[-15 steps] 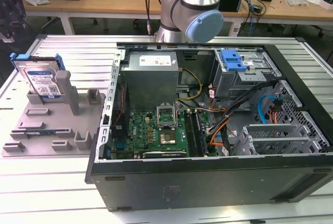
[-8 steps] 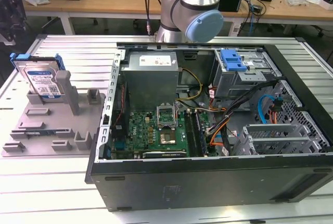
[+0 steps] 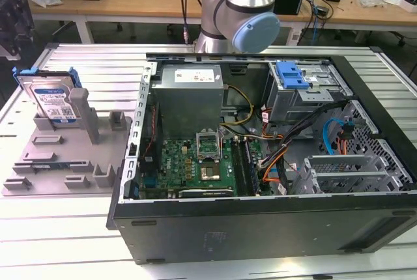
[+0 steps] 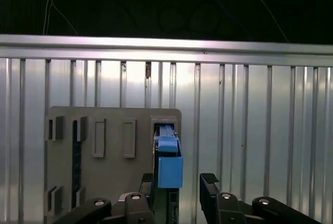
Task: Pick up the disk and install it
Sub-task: 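Pick up the disk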
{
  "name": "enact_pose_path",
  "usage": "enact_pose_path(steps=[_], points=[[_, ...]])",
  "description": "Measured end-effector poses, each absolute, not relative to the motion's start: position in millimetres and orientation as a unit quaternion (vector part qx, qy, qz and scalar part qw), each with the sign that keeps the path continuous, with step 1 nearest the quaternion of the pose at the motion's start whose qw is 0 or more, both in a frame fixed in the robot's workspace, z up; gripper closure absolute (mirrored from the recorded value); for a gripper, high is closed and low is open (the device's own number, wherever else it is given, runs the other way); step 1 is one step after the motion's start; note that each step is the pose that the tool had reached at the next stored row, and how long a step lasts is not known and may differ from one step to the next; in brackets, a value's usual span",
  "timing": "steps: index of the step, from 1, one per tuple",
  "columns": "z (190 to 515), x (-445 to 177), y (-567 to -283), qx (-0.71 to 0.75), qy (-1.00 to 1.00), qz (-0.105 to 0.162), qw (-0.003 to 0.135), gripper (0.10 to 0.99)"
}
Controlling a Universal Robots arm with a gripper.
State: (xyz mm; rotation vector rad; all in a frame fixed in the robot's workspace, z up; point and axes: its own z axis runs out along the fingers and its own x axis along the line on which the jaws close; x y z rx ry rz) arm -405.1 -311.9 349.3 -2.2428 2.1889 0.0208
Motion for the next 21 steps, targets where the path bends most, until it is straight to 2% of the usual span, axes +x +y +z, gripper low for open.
enact_pose_path(steps=[21], points=[[329,-405,-317,-0.716,0.698,0.006,0.004,0.604]])
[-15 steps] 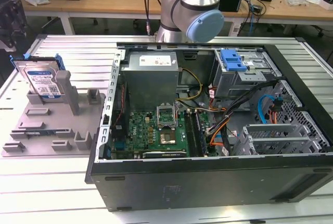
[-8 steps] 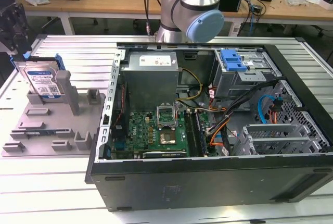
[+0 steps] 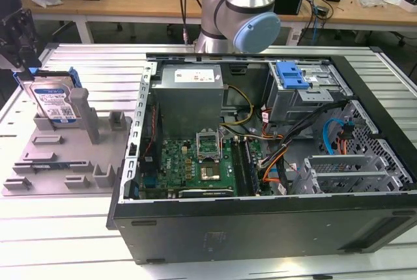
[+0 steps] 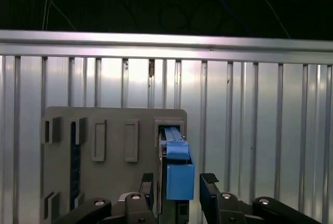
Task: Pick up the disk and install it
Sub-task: 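Pick up the disk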
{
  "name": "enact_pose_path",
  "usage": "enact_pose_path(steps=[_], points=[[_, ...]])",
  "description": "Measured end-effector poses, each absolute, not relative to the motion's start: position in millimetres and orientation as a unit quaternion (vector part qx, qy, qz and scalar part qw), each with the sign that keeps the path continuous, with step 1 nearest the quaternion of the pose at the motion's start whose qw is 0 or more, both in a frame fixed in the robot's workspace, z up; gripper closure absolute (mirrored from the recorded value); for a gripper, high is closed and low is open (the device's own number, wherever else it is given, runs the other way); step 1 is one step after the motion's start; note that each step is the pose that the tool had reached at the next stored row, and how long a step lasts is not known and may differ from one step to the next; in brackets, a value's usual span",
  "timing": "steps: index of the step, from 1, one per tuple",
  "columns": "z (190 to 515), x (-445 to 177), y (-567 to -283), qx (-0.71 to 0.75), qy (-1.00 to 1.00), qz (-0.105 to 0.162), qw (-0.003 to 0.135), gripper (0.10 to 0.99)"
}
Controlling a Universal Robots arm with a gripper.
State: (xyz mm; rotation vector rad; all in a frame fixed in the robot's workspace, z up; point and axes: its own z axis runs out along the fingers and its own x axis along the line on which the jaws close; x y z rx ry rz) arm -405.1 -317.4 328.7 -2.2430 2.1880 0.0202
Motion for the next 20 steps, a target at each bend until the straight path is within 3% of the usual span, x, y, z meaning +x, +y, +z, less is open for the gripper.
enact_pose_path(steps=[20], points=[[306,-405,-316,-0.716,0.698,0.008,0.006,0.604]])
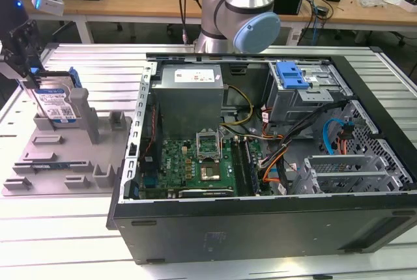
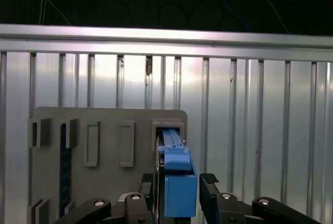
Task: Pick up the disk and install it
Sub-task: 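Pick up the disk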
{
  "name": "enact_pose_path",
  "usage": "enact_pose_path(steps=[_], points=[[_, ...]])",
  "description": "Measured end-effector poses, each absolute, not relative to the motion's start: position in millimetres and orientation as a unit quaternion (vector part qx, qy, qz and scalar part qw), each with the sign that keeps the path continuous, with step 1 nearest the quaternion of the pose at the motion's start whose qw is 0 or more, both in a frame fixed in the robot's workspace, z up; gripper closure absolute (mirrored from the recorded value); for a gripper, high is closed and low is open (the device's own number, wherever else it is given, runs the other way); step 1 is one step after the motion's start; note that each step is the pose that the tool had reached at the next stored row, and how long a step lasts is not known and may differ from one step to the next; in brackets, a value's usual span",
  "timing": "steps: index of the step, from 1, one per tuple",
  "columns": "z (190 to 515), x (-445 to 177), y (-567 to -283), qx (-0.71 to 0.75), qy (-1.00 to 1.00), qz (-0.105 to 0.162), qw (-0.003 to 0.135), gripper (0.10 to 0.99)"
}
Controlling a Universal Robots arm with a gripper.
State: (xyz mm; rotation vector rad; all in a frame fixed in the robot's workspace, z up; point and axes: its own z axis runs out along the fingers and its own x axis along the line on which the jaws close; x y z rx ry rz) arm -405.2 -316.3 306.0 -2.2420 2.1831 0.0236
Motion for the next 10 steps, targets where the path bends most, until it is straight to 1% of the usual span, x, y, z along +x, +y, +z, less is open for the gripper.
enact_pose_path(steps=[4,5,6,7,10], points=[[302.1,-405.2,-316.3,-0.716,0.698,0.007,0.006,0.604],[300.6,-405.3,-316.3,-0.716,0.698,0.007,0.006,0.624],[300.1,-405.3,-316.3,-0.716,0.698,0.007,0.006,0.624],[299.4,-405.3,-316.3,-0.716,0.698,0.007,0.006,0.694],[297.1,-405.4,-316.3,-0.716,0.698,0.007,0.006,0.694]])
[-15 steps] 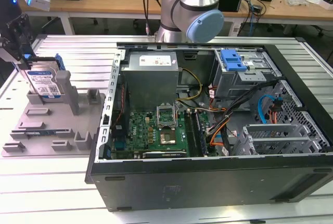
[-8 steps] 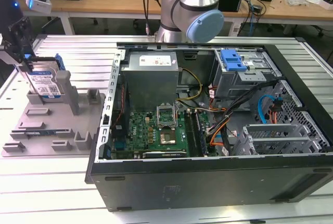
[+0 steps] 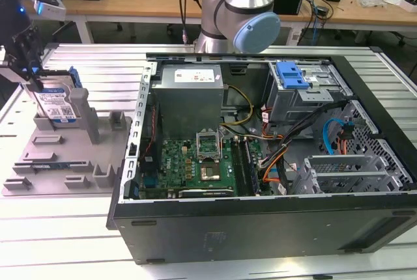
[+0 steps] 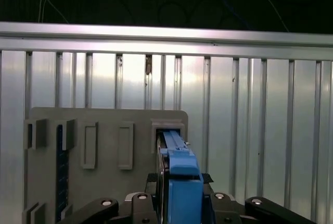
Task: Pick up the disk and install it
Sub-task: 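Pick up the disk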
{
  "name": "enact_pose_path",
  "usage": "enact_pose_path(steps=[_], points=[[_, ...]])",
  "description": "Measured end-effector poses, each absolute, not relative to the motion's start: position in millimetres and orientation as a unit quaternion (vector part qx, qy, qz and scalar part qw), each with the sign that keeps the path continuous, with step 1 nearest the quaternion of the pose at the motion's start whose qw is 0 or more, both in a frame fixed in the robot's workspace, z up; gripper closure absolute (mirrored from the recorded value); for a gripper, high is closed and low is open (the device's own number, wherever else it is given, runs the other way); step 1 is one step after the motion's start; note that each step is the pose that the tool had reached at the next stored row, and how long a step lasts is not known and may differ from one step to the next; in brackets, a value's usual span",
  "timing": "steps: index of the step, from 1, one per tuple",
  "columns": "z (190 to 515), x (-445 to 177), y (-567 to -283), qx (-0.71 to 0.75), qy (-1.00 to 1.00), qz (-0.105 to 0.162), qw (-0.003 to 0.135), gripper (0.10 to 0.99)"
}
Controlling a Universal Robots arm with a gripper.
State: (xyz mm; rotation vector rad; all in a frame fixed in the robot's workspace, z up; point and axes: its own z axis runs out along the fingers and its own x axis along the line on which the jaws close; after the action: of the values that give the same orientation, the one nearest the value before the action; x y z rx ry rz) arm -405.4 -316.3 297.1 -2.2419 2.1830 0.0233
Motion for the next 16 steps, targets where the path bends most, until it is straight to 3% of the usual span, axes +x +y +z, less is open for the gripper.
enact_pose_path(steps=[16], points=[[295.3,-405.5,-316.3,-0.716,0.698,0.007,0.006,0.718]])
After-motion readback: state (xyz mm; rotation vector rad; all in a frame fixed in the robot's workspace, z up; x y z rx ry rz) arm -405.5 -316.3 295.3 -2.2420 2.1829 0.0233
